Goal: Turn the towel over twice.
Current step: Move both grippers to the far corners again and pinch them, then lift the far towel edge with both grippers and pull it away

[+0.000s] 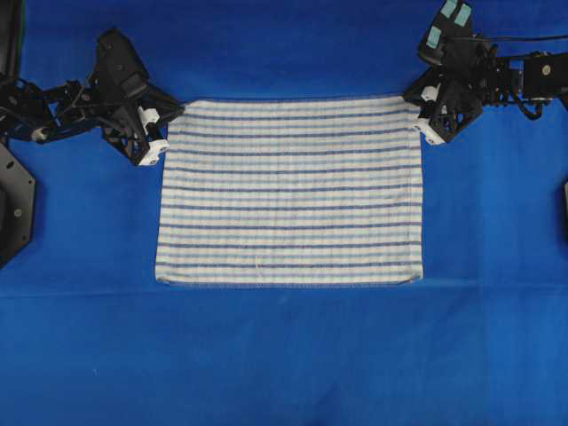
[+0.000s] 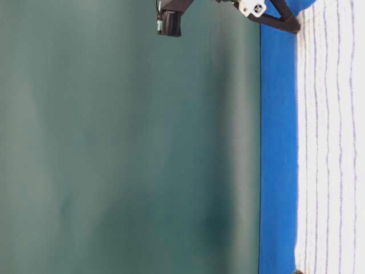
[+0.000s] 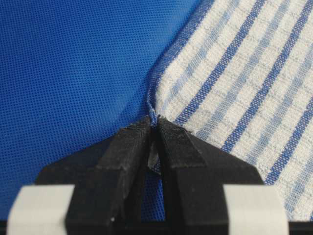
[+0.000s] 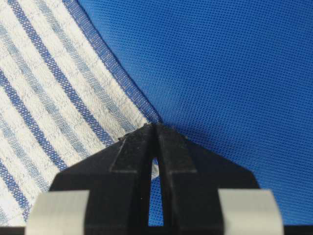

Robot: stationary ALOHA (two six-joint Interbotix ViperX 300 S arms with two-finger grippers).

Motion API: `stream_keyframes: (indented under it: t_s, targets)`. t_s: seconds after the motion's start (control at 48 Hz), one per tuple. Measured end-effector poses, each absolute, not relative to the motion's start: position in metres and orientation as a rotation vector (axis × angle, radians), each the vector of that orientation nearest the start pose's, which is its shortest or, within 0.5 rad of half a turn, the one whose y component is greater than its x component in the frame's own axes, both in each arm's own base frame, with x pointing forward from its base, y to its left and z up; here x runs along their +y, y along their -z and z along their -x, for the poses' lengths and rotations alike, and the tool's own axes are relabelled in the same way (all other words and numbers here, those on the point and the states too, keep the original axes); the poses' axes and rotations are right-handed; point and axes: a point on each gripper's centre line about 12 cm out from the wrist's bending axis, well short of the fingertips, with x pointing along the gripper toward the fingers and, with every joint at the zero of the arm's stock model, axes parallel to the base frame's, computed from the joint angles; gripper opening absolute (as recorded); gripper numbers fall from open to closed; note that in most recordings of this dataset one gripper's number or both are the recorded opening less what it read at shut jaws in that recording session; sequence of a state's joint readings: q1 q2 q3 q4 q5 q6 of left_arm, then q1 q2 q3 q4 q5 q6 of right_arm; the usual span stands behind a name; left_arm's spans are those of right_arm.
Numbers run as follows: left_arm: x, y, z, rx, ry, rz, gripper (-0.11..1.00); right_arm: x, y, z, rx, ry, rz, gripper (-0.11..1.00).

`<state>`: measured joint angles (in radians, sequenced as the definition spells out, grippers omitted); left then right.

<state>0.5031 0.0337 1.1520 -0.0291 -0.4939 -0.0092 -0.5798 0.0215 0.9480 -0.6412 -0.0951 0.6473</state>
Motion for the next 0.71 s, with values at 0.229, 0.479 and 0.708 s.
stream_keyframes:
  t_s: [0.229,0.479,0.708]
  targets:
    - [0.141,-0.091,-0.244,0.636,-0.522,0.195,0.04,-0.17,-0.094,-0.263,0.83,0.508,-0.289,0.03]
    - [0.16,-0.152,-0.251,0.547,-0.535,0.065,0.04,-0.195,-0.136,-0.253,0.74,0.616,-0.265,0.03]
    - [0.163,-0.211,-0.249,0.439,-0.545,-0.011,0.04,-0.204,-0.199,-0.242,0.658,0.722,-0.189,0.03]
